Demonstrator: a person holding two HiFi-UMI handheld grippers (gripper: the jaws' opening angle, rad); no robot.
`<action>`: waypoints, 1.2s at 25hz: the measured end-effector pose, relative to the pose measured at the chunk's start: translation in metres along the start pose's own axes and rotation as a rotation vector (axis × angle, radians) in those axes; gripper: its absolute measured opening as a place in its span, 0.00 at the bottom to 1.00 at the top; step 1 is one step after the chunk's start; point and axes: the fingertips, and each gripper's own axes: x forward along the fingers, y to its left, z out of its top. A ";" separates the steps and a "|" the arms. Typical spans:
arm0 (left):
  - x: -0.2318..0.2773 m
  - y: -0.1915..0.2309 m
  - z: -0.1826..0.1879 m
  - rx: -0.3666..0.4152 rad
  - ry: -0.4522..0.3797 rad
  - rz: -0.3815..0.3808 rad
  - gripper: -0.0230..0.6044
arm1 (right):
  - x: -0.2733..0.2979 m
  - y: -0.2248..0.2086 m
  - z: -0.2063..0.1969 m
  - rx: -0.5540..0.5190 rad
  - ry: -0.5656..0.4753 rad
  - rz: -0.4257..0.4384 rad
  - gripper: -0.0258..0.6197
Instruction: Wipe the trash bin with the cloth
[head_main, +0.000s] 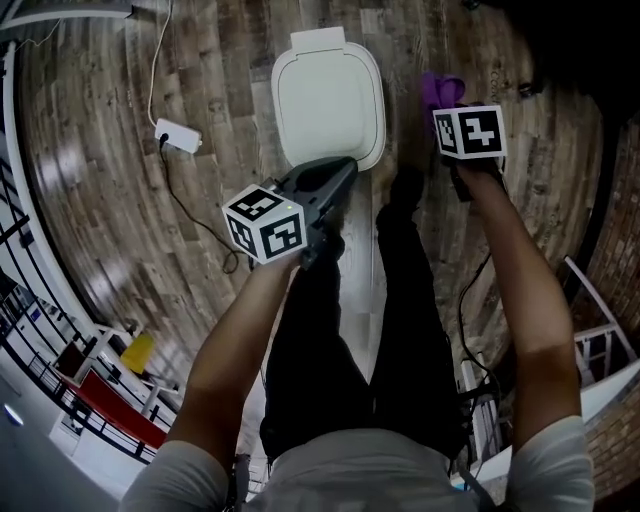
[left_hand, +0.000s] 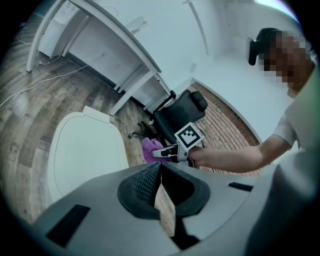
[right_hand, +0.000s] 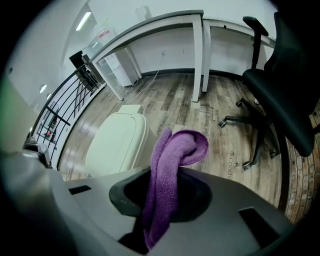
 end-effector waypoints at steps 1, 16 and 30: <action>-0.009 0.003 -0.002 0.003 0.004 -0.002 0.04 | 0.000 0.009 -0.001 0.009 -0.005 -0.001 0.16; -0.144 0.071 -0.028 -0.029 -0.034 0.047 0.04 | 0.025 0.209 0.017 -0.079 -0.060 0.115 0.16; -0.199 0.108 -0.053 -0.116 -0.089 0.105 0.04 | 0.083 0.330 0.000 -0.184 0.050 0.231 0.16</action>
